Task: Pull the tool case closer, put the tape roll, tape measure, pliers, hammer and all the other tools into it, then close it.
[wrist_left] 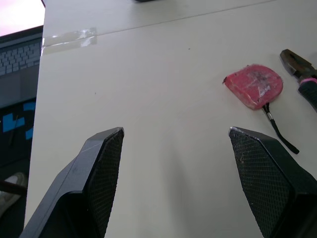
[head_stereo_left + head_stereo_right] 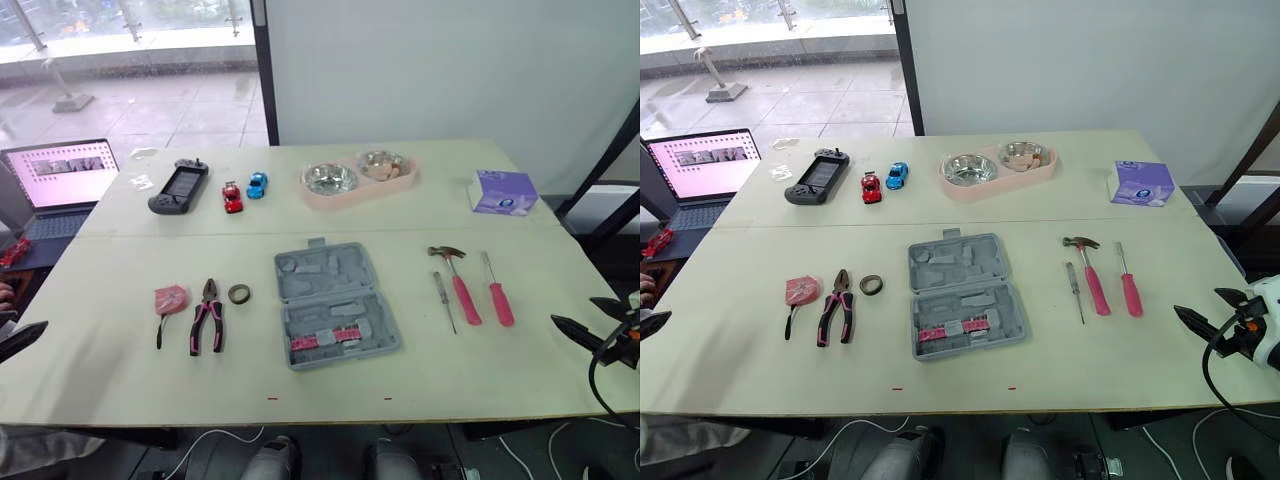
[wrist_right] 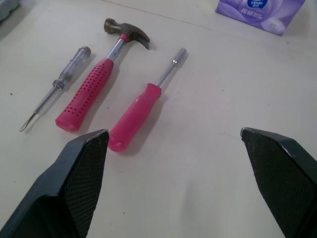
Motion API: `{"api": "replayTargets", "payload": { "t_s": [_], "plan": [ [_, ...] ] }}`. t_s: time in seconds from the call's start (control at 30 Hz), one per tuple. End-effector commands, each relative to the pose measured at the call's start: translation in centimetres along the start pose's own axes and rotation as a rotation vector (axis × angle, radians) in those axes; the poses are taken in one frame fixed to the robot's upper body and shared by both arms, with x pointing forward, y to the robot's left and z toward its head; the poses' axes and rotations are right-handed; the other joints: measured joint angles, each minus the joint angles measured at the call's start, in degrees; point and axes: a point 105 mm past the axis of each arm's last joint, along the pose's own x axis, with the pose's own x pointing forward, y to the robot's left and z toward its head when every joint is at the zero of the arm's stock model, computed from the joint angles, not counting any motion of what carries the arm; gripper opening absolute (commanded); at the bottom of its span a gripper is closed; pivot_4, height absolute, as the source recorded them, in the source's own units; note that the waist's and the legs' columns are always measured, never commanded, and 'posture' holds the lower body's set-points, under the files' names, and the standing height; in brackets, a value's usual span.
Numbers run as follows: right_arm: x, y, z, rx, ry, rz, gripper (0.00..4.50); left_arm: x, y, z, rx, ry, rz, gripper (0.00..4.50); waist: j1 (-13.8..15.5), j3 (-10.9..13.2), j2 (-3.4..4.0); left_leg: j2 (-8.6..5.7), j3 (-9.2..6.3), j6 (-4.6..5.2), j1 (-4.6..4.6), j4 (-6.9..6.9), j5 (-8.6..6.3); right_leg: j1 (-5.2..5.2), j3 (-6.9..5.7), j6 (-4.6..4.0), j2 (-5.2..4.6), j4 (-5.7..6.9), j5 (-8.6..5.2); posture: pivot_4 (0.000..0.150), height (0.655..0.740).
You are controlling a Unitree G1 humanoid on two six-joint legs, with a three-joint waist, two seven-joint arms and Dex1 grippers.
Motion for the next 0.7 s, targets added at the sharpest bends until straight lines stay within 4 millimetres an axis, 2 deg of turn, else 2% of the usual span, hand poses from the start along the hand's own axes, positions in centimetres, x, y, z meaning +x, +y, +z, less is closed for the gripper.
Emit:
{"api": "replayTargets", "payload": {
  "t_s": [0.03, 0.33, 0.43, 0.5, 0.53, 0.57, 0.67, 0.7],
  "plan": [
    [-0.5, -0.7, 1.4, -0.033, -0.044, -0.028, 4.48, -0.4, 0.6, 1.0, 0.071, 0.023, 0.017, 3.56, 0.04, 0.00, 0.00, 0.00, 0.01, 0.00, 0.01, 0.00, 0.00, 0.00, 0.01, 0.00, 0.00, 0.00, 0.00, 0.150, 0.7233],
    [-0.3, -0.1, 1.6, -0.036, -0.048, -0.013, 4.48, 0.1, 0.4, 1.1, 0.050, 0.000, 0.004, 3.56, 0.07, 0.00, -0.01, 0.00, 0.03, 0.00, 0.06, 0.00, 0.00, 0.05, 0.03, 0.00, 0.00, 0.02, 0.00, 0.150, 0.7233],
    [0.4, 1.2, 3.3, -0.012, -0.110, 0.023, 4.48, 1.0, -0.6, 1.3, 0.054, -0.022, -0.039, 3.56, -0.01, 0.00, -0.01, 0.01, 0.03, 0.00, 0.06, 0.00, 0.00, 0.06, 0.04, 0.01, 0.00, 0.04, 0.00, 0.150, 0.7233],
    [1.1, 2.8, 4.6, -0.013, -0.140, 0.073, 4.48, 2.3, -2.2, 1.9, 0.043, -0.066, -0.096, 3.56, 0.04, -0.03, 0.05, 0.03, 0.04, 0.00, 0.07, 0.01, 0.00, 0.26, 0.08, 0.01, 0.01, 0.07, 0.00, 0.150, 0.7233],
    [1.3, 3.5, 5.1, -0.015, -0.144, 0.096, 4.48, 3.0, -3.2, 2.4, 0.039, -0.087, -0.131, 3.56, 0.09, -0.05, 0.07, 0.03, 0.04, 0.00, 0.08, 0.01, 0.00, 0.27, 0.10, 0.01, 0.00, 0.07, 0.00, 0.150, 0.7233],
    [1.8, 4.8, 5.8, -0.014, -0.158, 0.138, 4.48, 4.3, -5.2, 2.9, 0.028, -0.125, -0.184, 3.56, 0.10, -0.04, 0.07, 0.03, 0.05, 0.00, 0.09, 0.02, 0.00, 0.28, 0.12, 0.01, 0.00, 0.08, 0.00, 0.150, 0.7233],
    [3.9, 9.7, 8.1, -0.022, -0.193, 0.309, 4.48, 8.7, -13.0, 4.4, 0.001, -0.214, -0.324, 3.56, 0.33, -0.06, 0.06, 0.02, 0.08, 0.01, 0.08, 0.06, 0.00, 0.33, 0.27, 0.01, -0.03, 0.05, 0.00, 0.150, 0.7233],
    [4.8, 11.2, 8.4, -0.050, -0.176, 0.354, 4.24, 9.9, -15.0, 4.7, -0.020, -0.225, -0.341, 3.56, 0.35, -0.06, 0.05, 0.03, 0.09, 0.01, 0.08, 0.13, 0.00, 0.37, 0.29, 0.00, -0.04, 0.04, 0.01, 0.150, 0.7233]
  ]
}}
